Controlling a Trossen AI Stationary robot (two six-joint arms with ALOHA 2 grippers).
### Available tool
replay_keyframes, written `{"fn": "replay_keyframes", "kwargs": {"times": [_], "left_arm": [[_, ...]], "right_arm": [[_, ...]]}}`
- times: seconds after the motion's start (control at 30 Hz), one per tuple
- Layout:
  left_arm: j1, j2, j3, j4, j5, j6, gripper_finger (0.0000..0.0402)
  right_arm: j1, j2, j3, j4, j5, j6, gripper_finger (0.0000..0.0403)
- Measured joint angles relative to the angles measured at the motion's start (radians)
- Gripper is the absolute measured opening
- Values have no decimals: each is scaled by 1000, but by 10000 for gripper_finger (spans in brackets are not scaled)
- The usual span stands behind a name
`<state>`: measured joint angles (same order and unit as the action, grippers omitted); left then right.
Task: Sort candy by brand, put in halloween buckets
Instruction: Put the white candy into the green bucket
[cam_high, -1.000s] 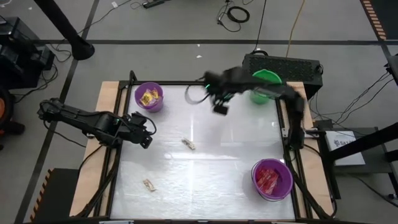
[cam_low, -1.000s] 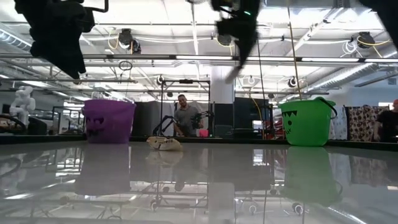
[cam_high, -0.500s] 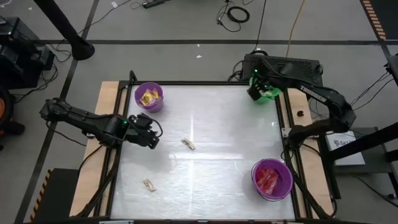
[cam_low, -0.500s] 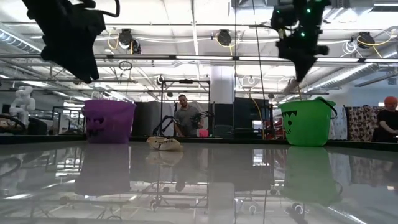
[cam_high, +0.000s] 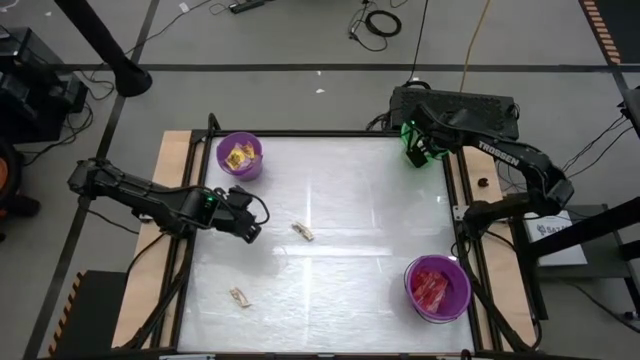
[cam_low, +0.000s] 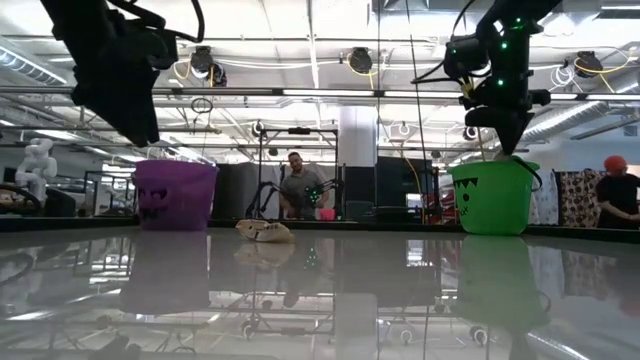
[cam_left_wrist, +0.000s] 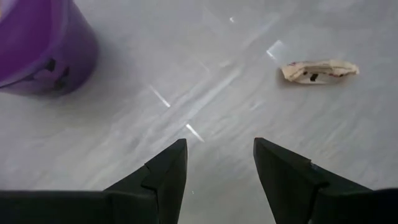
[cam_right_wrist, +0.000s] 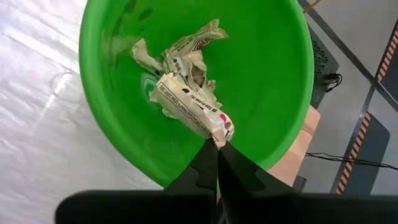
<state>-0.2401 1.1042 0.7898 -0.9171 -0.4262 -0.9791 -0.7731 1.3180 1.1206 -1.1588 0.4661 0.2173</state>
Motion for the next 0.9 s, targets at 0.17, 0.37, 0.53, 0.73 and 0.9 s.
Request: {"fn": "replay_keyframes", "kwargs": {"times": [0.17, 0.37, 0.53, 0.73, 0.9], "left_arm": [[0, 0, 0, 0, 5, 0, 191], [0, 0, 0, -5, 42, 28, 191], [-12, 0, 0, -9, 78, 56, 191], [-24, 0, 0, -9, 84, 72, 191], [-24, 0, 0, -8, 108, 134, 191]], "right_arm": [[0, 0, 0, 2, 0, 8, 21], [0, 0, 0, 0, 0, 49, 67], [0, 0, 0, 2, 0, 51, 100], [2, 1, 49, -20, -100, 46, 116], [6, 1, 199, -23, -307, 93, 116]]}}
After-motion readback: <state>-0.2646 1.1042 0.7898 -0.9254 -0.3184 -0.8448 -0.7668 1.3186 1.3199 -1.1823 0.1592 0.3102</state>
